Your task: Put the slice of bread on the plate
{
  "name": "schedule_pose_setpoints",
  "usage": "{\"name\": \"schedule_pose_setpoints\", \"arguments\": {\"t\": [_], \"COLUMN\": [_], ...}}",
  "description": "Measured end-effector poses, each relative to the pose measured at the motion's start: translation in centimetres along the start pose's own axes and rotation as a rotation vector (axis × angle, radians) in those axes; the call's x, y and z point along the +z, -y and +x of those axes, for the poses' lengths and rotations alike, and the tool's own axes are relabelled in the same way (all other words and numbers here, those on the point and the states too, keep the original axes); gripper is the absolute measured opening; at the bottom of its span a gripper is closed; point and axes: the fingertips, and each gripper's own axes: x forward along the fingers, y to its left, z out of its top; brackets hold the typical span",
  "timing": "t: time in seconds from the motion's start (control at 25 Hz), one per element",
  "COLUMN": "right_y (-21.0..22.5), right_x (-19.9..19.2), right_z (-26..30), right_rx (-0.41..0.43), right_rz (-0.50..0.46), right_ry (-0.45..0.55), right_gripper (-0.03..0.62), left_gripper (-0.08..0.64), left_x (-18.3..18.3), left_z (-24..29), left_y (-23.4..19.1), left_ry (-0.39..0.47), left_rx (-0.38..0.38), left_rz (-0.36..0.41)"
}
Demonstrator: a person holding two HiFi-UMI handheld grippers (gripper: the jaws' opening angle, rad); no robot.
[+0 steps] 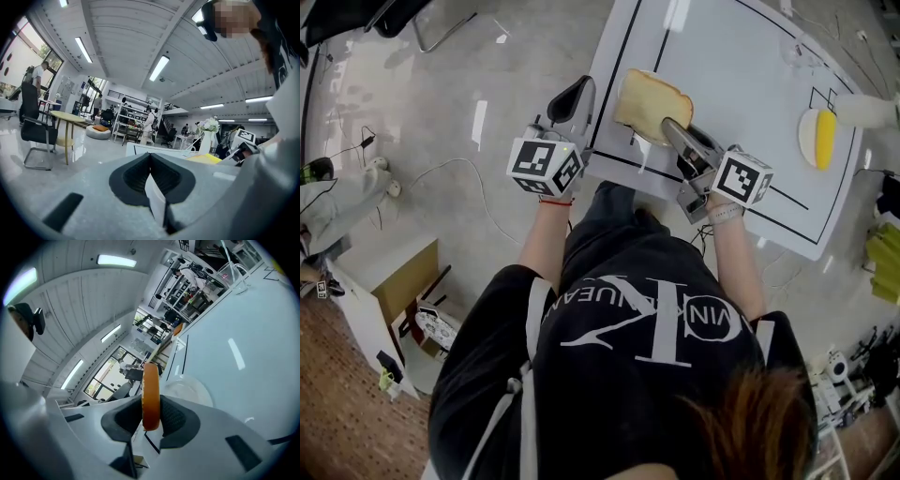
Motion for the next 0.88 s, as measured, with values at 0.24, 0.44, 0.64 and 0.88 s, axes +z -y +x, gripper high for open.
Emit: {"name": "schedule_pose_setpoints", "arguments": {"t": [0.24, 0.44, 0.64, 0.88], "right_y": [1.0, 2.2, 2.9, 3.4], "right_x": [-0.1, 0.2, 0.1, -0.1], "right_z": [1.1, 1.2, 1.1, 0.7], "right_rx": [-0.058, -0.119, -0.177, -0.238], "right_rz": [0.021, 0.041, 0.025, -0.010], "right_ry": [-0.009, 0.003, -0.010, -0.014], "right_gripper": [0.097, 0.104, 0.125, 0.155], "left_gripper": [0.005, 0.005, 0.005, 0.005], "left_x": [0.3, 0.5, 0.7, 0.9], "left_z": [0.6, 1.0, 1.5, 1.8], "left_y": [-0.9, -1.5, -1.7, -1.9], "left_ry": [-0.002, 0.001, 0.002, 0.006], "left_rx": [-0.013, -0.026, -0.046, -0.063], "left_rz": [-0.001, -0.008, -0.021, -0.032]}}
